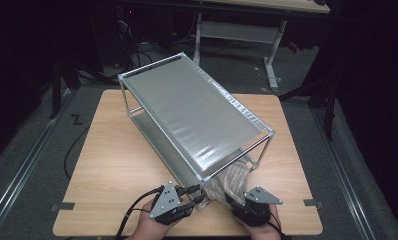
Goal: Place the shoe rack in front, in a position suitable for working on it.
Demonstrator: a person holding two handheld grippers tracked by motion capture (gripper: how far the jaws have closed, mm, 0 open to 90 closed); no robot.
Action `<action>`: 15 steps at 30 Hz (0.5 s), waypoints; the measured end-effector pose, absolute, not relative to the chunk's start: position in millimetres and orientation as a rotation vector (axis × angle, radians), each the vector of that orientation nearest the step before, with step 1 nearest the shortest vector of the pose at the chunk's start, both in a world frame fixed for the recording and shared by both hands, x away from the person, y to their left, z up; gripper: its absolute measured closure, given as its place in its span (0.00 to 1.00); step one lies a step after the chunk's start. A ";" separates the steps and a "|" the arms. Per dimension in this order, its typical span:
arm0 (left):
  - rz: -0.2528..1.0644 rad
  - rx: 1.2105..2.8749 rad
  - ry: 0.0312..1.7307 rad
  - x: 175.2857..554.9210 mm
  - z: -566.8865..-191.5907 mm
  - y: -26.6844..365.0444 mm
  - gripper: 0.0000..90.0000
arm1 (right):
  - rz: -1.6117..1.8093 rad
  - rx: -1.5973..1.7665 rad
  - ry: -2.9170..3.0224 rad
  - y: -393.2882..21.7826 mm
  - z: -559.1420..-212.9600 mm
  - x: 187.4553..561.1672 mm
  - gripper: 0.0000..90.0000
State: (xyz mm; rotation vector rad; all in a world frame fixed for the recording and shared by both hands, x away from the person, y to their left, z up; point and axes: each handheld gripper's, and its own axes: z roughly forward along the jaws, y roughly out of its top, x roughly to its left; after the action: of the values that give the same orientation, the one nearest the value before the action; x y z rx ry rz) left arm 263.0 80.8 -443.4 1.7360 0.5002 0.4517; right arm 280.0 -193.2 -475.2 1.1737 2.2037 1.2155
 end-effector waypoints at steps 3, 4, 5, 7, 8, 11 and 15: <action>0.473 1.736 0.522 260.6 -445.9 86.5 0.61 | 1.232 1.132 2.250 -181.1 -476.2 280.1 0.65; 0.482 1.739 0.525 259.8 -446.8 88.7 0.58 | 1.238 1.129 2.262 -178.4 -476.4 280.2 0.65; 0.486 1.741 0.532 259.0 -447.7 90.7 0.56 | 1.248 1.118 2.276 -174.6 -477.1 280.7 0.64; 0.503 1.752 0.545 257.8 -450.1 95.5 0.53 | 1.240 1.092 2.308 -167.2 -478.9 281.7 0.64; 0.509 1.756 0.550 257.7 -451.1 97.7 0.52 | 1.231 1.072 2.326 -163.1 -480.5 282.6 0.64; 0.520 1.762 0.573 258.1 -452.4 104.0 0.52 | 1.190 1.052 2.355 -156.8 -484.4 286.6 0.63; 0.541 1.757 0.597 256.4 -452.8 114.1 0.51 | 1.148 1.078 2.347 -157.9 -486.8 296.6 0.63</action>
State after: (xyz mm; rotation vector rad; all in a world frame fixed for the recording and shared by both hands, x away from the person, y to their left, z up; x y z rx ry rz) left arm 256.4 114.1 -452.8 1.7568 0.5966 0.5405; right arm 296.6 -157.9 -486.8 1.0780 2.3468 1.1478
